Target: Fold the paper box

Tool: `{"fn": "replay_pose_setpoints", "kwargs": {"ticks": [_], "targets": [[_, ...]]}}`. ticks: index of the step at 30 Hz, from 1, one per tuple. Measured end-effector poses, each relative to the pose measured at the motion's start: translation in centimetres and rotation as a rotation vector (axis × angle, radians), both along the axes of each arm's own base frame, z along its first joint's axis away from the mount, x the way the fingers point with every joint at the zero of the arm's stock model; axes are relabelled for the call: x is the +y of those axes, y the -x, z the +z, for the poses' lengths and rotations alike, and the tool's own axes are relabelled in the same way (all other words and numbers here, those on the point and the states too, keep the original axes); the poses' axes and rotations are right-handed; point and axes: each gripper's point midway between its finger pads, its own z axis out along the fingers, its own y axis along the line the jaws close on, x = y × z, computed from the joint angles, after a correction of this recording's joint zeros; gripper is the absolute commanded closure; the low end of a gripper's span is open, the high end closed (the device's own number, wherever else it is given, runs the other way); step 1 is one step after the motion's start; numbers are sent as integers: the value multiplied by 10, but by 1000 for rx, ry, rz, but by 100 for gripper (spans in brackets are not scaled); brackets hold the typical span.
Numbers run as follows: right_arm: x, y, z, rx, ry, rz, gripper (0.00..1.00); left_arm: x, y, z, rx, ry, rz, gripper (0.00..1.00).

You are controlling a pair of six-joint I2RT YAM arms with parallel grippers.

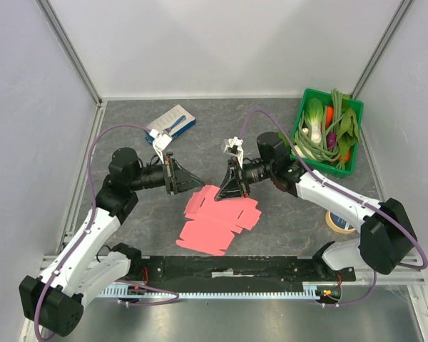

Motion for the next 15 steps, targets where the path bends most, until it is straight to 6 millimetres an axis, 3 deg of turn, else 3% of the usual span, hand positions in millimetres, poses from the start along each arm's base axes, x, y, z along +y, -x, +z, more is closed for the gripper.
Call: {"fn": "replay_pose_setpoints", "kwargs": {"ticks": [4, 10, 13, 15], "targets": [[-1, 0, 0, -7, 1, 3, 100, 2, 1, -15, 23, -48, -6, 84], [-2, 2, -2, 6, 13, 3, 100, -2, 4, -22, 46, -58, -68, 82], [-2, 2, -3, 8, 16, 3, 100, -3, 6, -23, 52, -59, -87, 74], [-2, 2, -3, 7, 15, 3, 100, -3, 7, -21, 42, -55, -88, 62]]}}
